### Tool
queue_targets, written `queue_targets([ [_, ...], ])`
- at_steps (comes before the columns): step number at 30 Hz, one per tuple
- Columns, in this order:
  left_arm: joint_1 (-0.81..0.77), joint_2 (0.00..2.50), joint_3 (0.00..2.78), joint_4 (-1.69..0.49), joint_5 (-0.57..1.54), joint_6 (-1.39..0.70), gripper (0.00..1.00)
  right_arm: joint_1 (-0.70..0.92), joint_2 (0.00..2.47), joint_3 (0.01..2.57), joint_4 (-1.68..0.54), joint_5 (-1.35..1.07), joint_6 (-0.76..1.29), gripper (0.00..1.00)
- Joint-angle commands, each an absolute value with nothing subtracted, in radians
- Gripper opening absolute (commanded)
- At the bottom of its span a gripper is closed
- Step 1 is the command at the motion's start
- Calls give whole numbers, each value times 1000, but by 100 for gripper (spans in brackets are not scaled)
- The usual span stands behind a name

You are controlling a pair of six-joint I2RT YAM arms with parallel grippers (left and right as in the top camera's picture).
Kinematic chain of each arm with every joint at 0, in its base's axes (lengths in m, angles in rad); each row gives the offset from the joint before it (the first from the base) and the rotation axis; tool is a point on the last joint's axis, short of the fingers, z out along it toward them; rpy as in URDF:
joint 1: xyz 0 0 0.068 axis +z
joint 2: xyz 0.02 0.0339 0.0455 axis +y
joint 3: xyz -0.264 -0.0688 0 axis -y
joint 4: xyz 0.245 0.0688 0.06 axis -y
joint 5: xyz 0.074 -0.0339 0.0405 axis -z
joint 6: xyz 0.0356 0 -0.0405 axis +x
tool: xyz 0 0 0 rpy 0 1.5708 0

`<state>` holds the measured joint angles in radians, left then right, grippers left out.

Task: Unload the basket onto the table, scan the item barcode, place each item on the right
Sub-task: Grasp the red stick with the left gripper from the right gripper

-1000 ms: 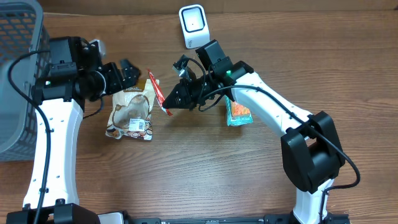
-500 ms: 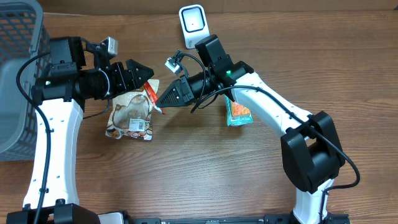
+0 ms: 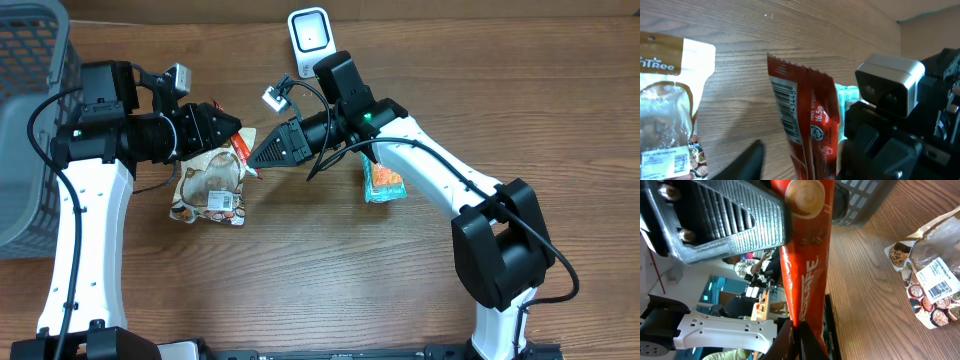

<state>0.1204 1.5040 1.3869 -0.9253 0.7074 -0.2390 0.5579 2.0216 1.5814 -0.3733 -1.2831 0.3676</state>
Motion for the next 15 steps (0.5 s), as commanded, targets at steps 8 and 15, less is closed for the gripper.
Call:
queue_targets([
  [8, 123, 1510, 1393, -928, 705, -233, 4, 561, 2020, 1578, -358, -1299, 369, 4],
  [15, 123, 1510, 1393, -928, 698, -235, 4, 561, 2020, 1578, -349, -1279, 369, 14],
])
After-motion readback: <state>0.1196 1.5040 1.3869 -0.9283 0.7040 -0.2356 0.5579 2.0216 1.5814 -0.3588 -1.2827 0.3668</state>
